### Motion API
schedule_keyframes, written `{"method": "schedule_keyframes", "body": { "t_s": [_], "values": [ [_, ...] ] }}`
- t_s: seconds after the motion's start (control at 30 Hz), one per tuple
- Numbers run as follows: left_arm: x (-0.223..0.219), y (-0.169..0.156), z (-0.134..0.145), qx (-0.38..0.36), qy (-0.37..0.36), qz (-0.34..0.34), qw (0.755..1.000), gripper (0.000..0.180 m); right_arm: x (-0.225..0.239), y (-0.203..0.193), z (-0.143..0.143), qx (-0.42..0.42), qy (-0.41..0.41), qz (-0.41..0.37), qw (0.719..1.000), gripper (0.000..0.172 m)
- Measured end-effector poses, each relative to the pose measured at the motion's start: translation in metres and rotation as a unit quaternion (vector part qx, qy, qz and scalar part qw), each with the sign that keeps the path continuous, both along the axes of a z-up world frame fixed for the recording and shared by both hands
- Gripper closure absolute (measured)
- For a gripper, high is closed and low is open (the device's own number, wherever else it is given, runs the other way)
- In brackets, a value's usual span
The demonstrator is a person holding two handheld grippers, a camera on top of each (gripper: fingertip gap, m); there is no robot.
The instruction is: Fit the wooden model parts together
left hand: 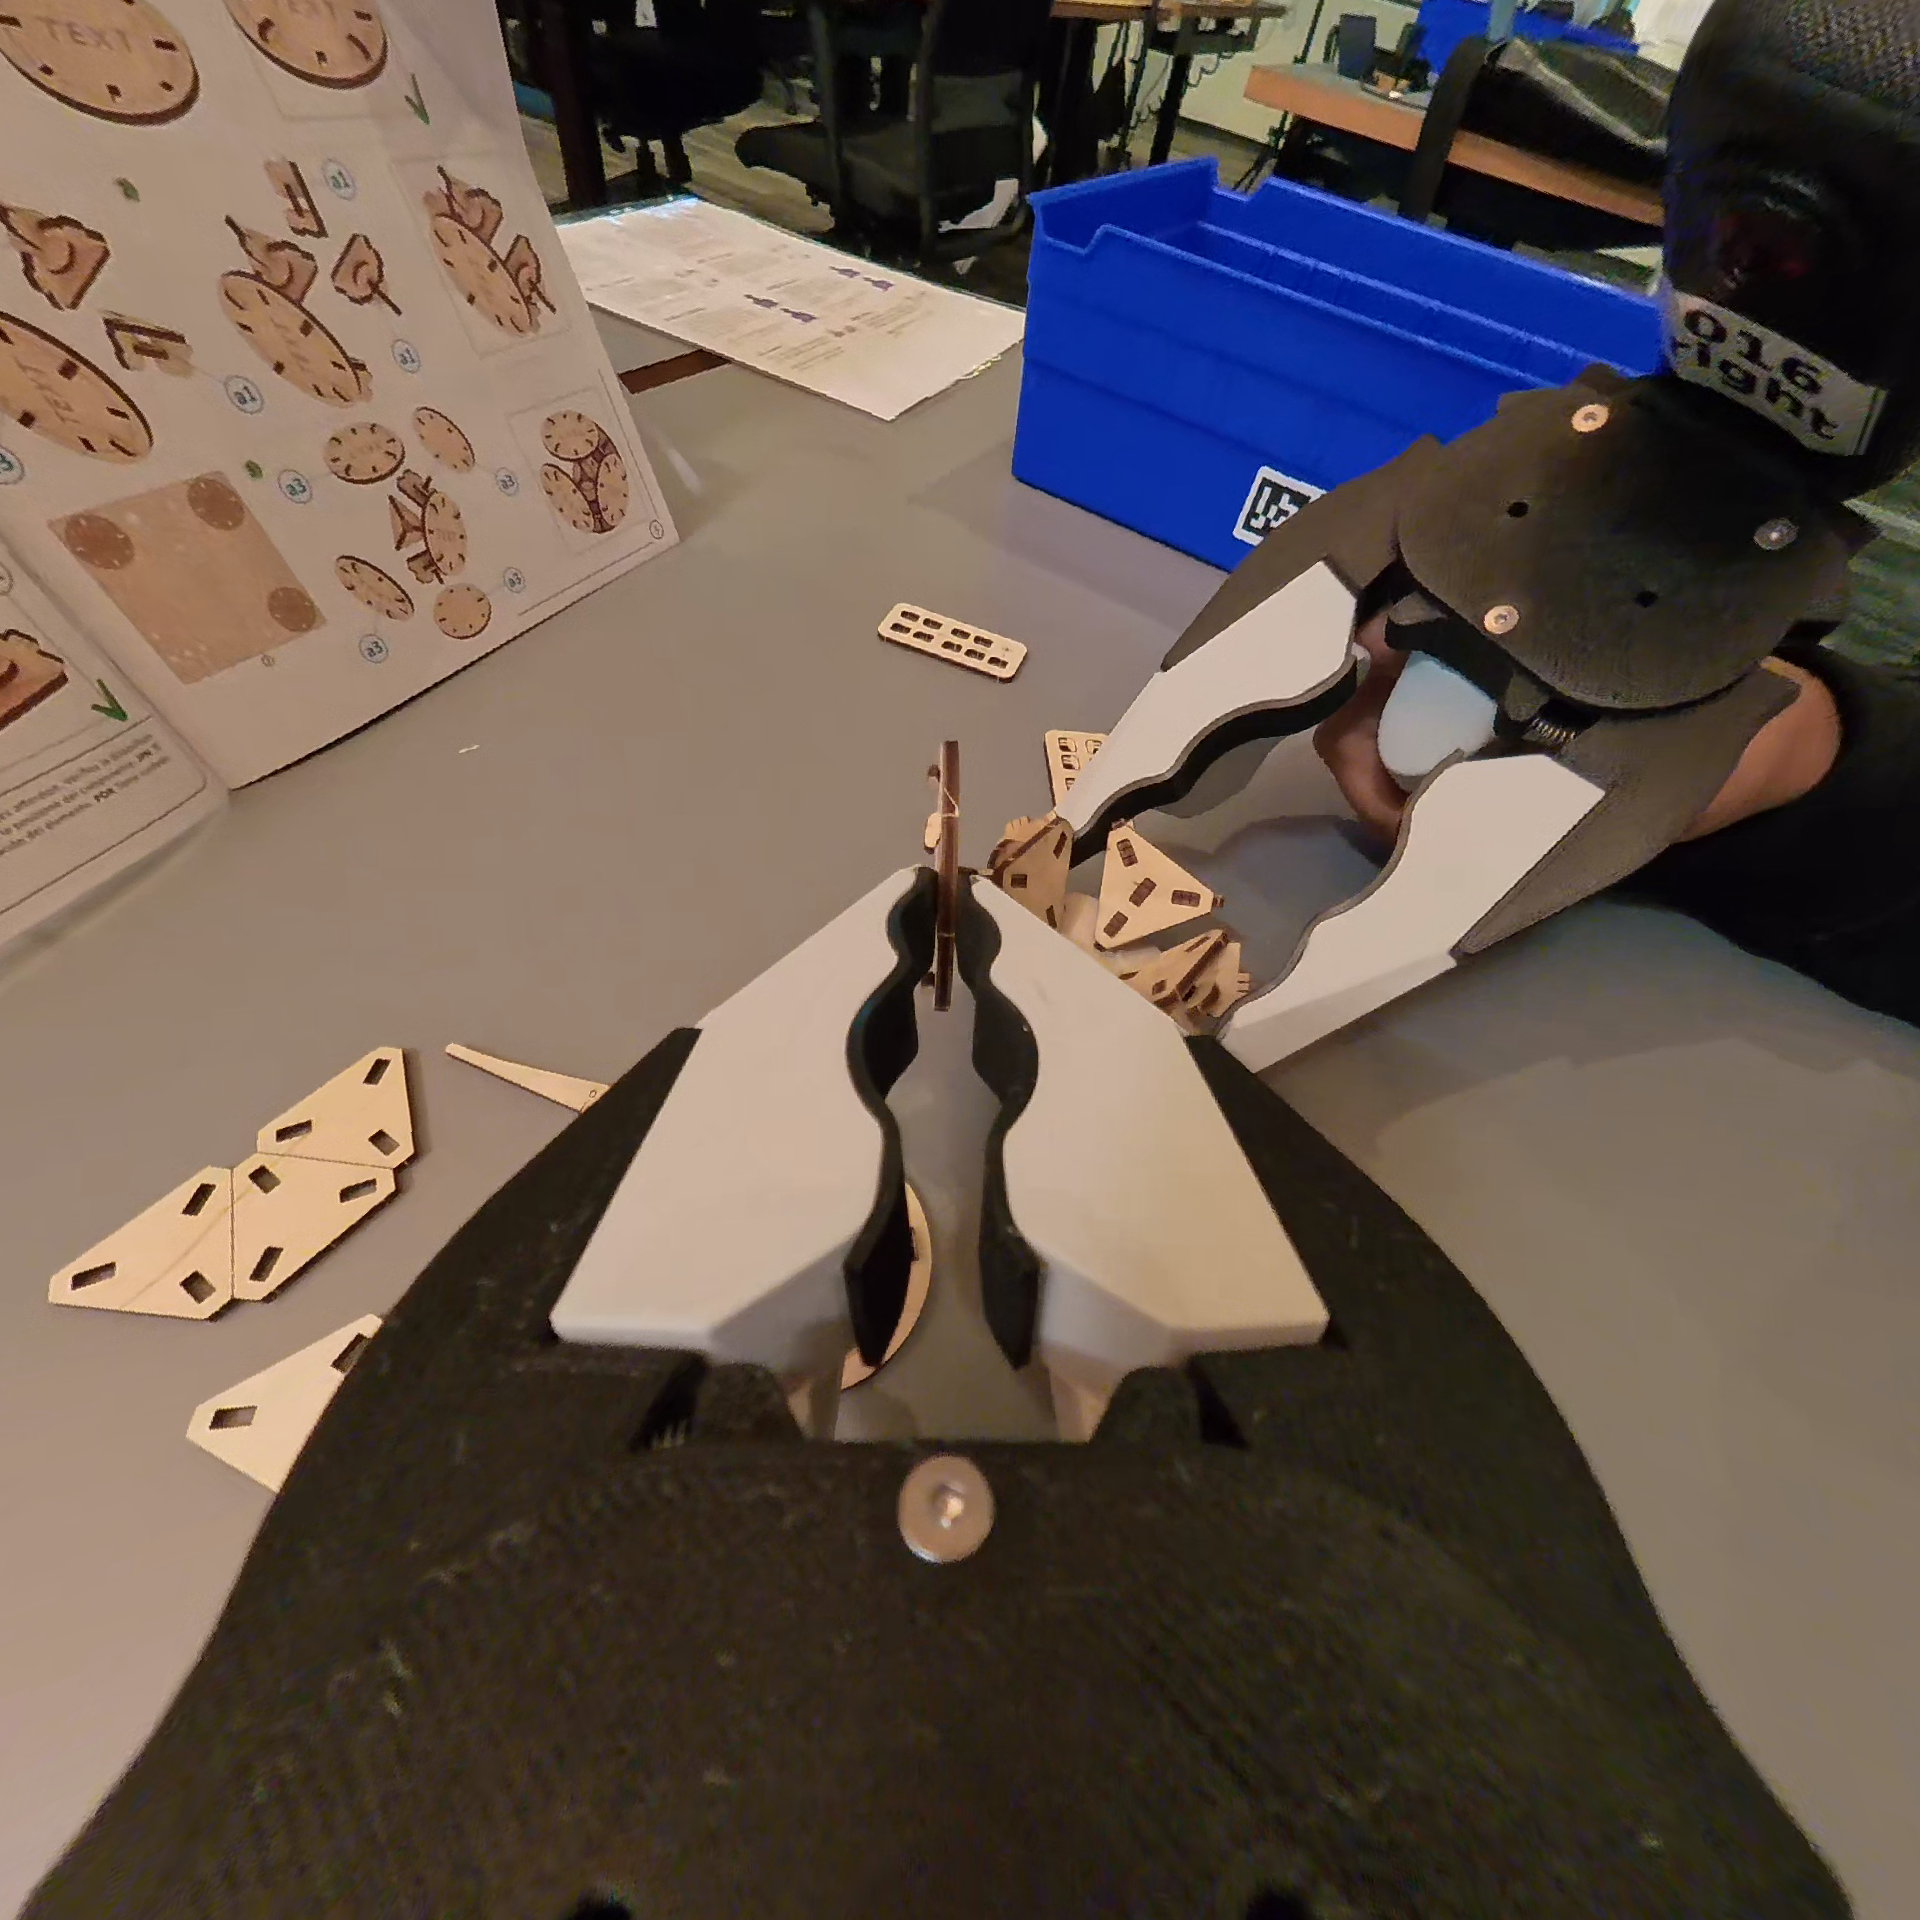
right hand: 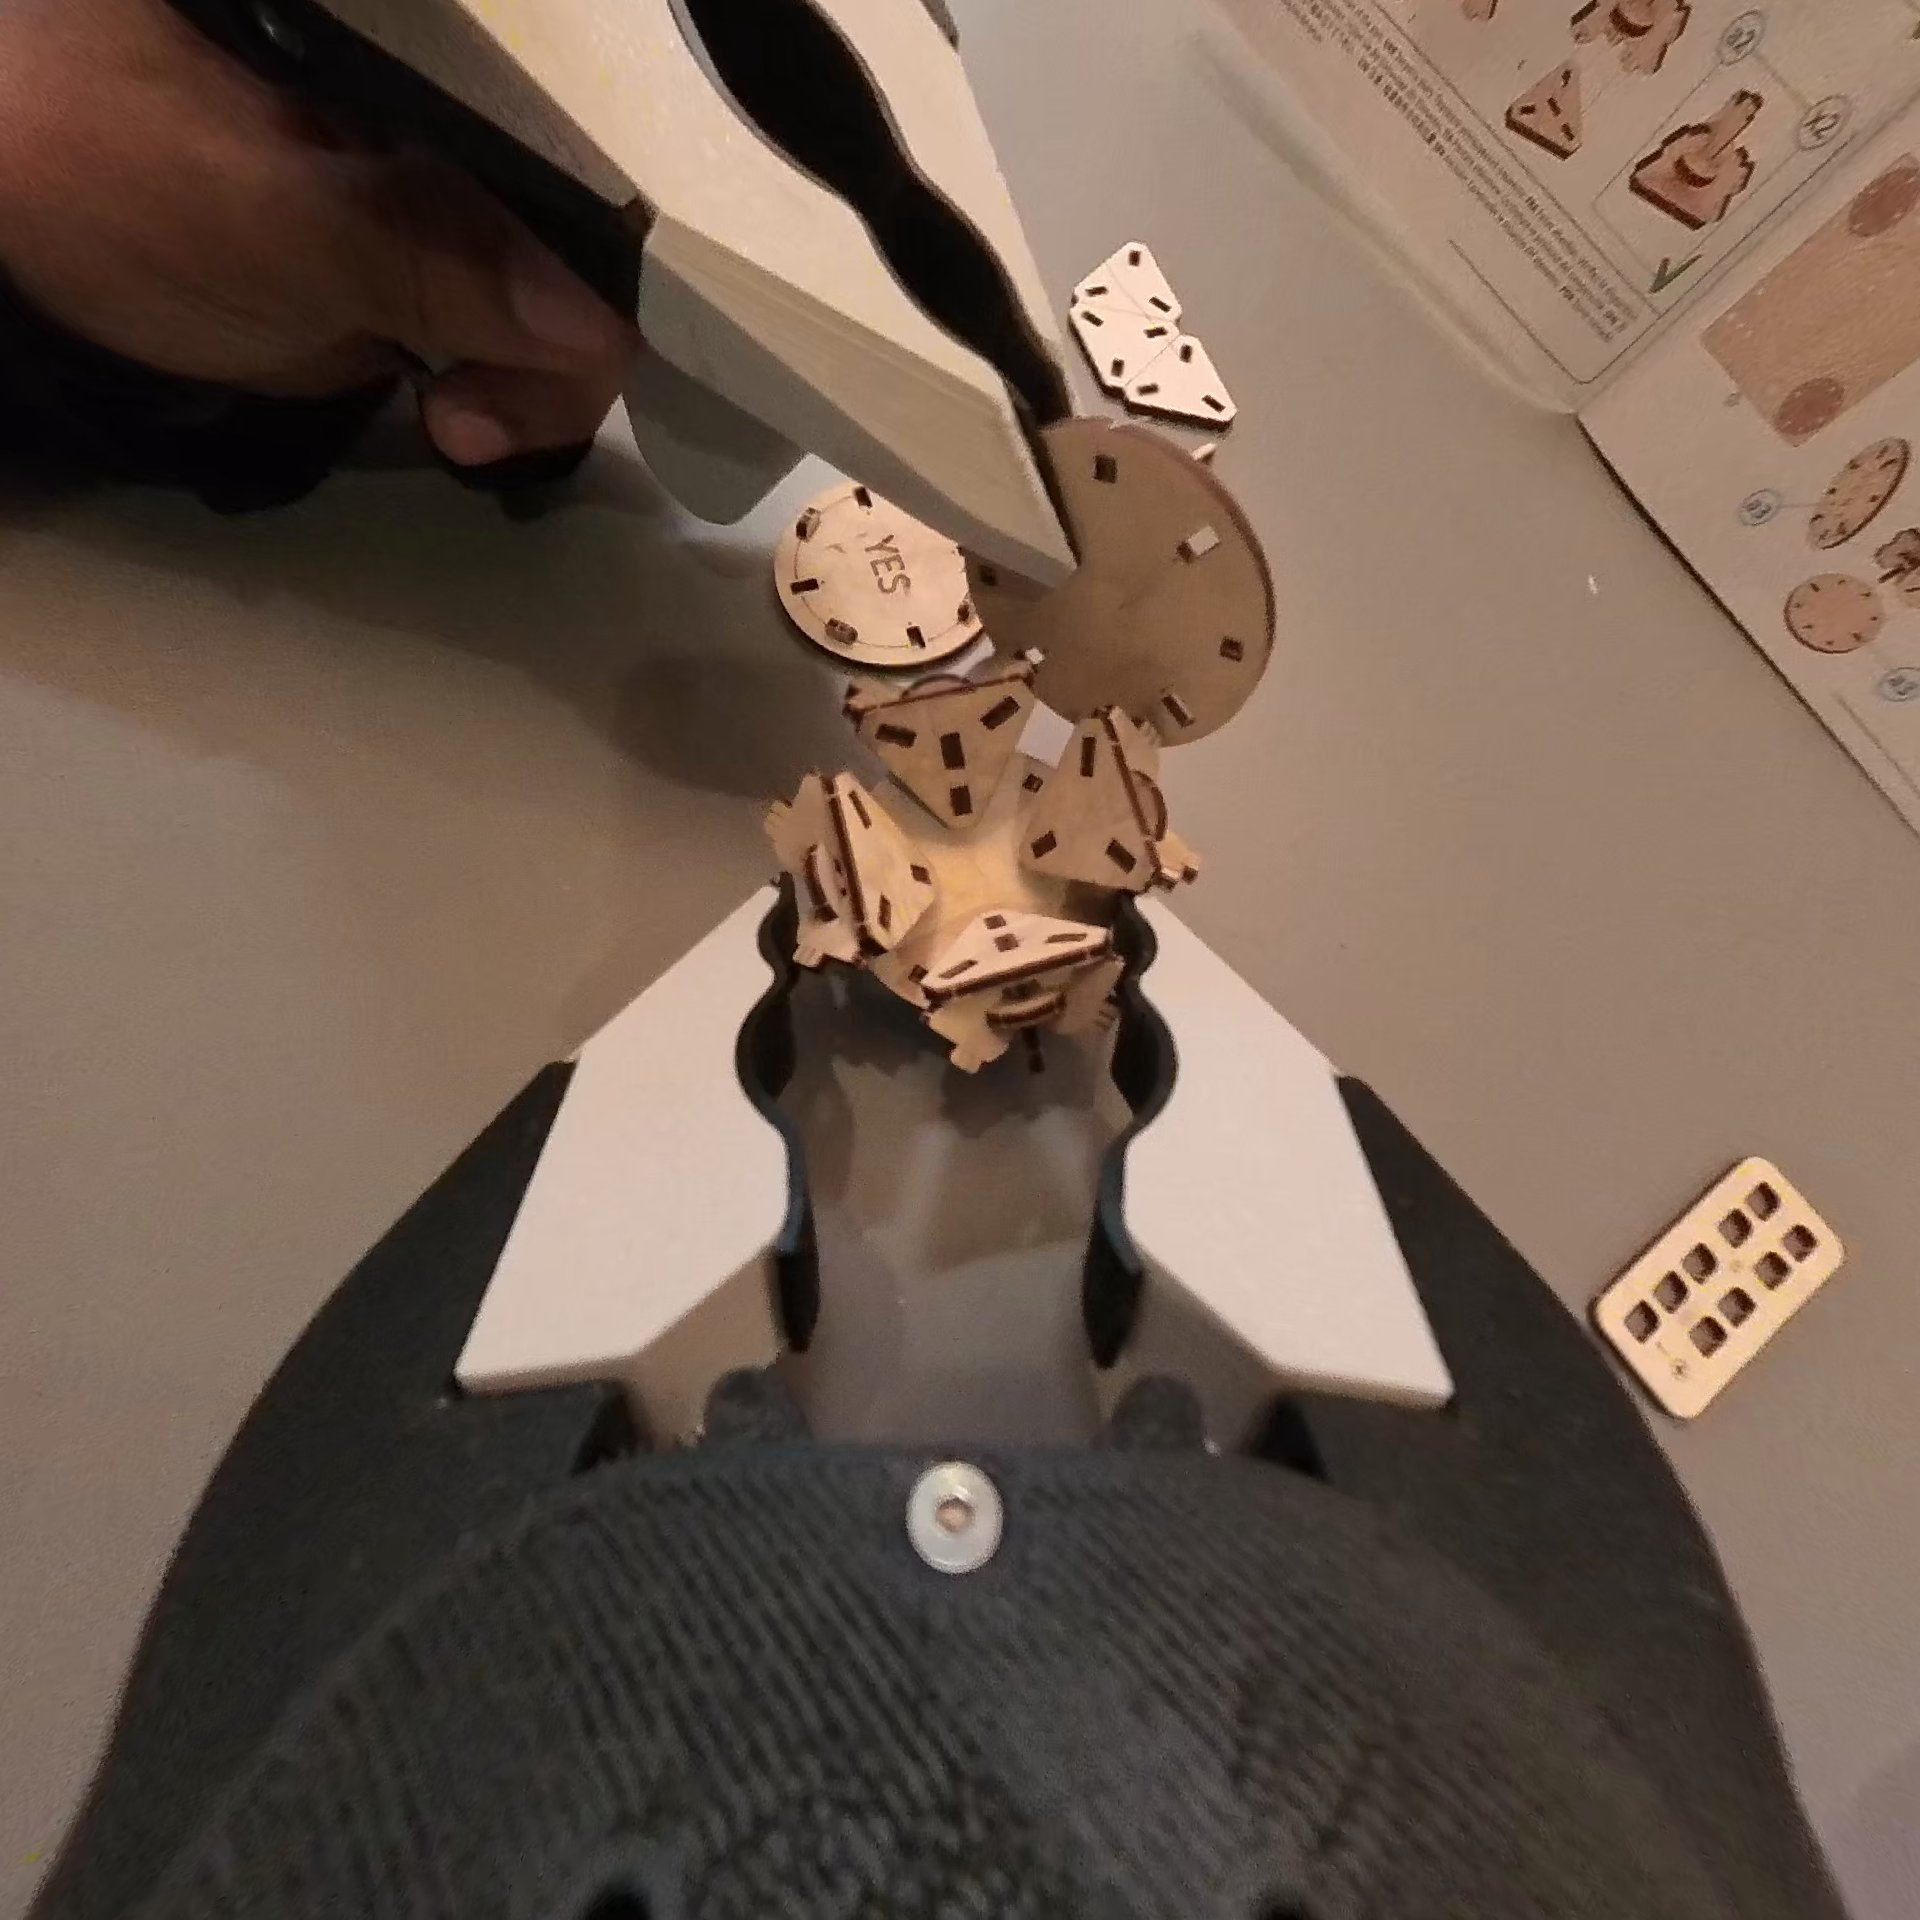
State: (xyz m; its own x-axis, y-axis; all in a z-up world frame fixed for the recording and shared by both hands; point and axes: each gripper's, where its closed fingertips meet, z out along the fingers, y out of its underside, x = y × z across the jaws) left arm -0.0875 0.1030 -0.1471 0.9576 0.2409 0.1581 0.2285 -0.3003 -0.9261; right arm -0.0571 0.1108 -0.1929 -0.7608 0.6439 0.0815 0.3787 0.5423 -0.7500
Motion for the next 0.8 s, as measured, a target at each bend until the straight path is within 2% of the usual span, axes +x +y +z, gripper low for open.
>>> {"method": "schedule_keyframes", "body": {
  "t_s": [0.8],
  "values": [
    [0.0019,0.0019,-0.0045,-0.024,0.023,0.001,0.999,0.18,-0.001,0.0035,-0.0007,0.016,0.009,-0.004,1.0,0.113]
  ]
}}
